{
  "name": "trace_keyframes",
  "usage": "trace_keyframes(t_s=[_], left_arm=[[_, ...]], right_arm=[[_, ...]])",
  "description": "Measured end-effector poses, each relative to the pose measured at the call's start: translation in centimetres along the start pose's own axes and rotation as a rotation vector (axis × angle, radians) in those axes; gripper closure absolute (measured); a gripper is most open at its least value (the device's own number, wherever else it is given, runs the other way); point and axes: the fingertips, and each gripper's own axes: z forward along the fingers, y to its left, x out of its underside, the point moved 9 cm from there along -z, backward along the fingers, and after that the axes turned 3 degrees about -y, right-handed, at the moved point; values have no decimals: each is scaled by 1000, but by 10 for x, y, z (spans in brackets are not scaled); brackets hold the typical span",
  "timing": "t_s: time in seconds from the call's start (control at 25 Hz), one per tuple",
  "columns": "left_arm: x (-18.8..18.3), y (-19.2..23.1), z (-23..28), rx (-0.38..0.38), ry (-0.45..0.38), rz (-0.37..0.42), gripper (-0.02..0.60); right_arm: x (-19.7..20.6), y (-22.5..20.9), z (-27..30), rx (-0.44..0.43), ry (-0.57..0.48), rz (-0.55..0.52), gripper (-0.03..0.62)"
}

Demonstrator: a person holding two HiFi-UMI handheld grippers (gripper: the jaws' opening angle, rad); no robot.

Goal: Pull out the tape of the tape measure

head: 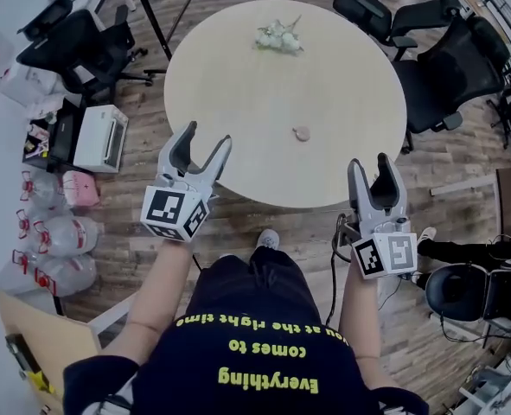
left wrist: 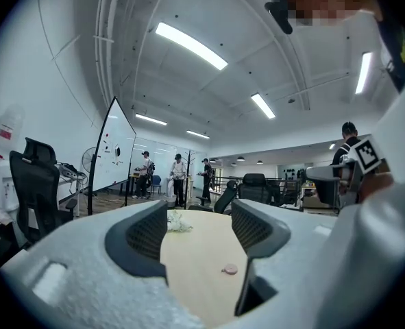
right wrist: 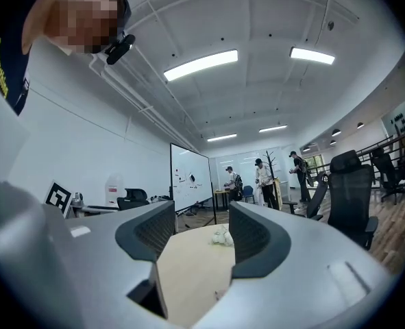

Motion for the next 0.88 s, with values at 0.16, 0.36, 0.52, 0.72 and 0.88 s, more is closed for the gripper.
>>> trace_keyframes(t_s=[0.16, 0.36, 0.52, 0.72, 0.88], left_arm=[[2, -6, 22, -28, -7, -3, 290], [3, -3, 47, -29, 7, -1, 290], [2, 13, 71, -5, 3, -3, 290], [2, 34, 108, 65, -8, 7, 290], [1, 61, 143, 127, -2, 23, 290]], right_arm=[[3, -24, 20, -30, 3, 12, 353], [13, -39, 38, -27, 22, 39, 353], [15, -42, 61, -11, 28, 27, 353], [14, -44, 95, 31, 16, 7, 353], [14, -40, 130, 47, -3, 0, 353]])
